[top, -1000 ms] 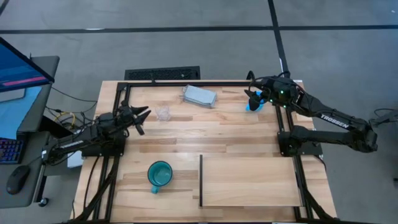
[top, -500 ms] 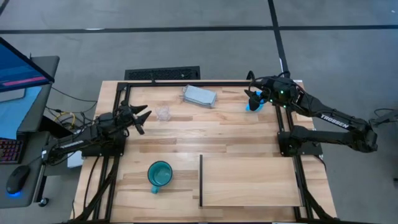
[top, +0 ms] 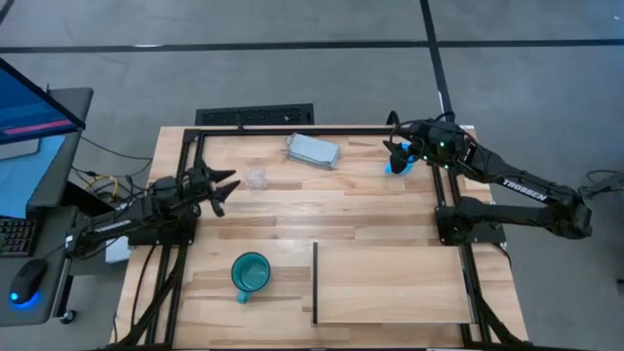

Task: Stack small to large cups/mugs on shelf
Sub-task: Put the blue mug on the shelf

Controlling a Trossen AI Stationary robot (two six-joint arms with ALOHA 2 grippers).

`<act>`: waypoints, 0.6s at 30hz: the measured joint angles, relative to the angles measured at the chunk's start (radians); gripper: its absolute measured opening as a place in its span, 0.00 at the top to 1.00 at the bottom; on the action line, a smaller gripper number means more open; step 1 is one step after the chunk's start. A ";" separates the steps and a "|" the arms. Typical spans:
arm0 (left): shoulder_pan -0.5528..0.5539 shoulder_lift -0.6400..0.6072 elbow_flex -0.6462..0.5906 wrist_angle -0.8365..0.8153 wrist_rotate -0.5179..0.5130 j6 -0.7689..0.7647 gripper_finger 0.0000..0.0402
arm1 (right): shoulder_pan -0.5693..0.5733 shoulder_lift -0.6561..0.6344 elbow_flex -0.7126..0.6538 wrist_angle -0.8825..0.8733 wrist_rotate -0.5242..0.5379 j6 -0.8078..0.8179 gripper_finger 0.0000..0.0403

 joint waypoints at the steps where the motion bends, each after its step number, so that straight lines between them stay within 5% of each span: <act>1: 0.000 0.003 0.000 0.001 0.004 0.000 0.57 | 0.000 0.000 0.000 0.000 0.000 0.000 0.31; 9: -0.001 0.091 0.032 0.006 0.105 -0.005 0.57 | 0.000 0.000 0.000 0.001 0.000 0.058 0.31; 18: -0.097 0.315 0.304 -0.216 0.147 0.065 0.57 | 0.000 0.000 0.000 0.001 0.000 0.060 0.31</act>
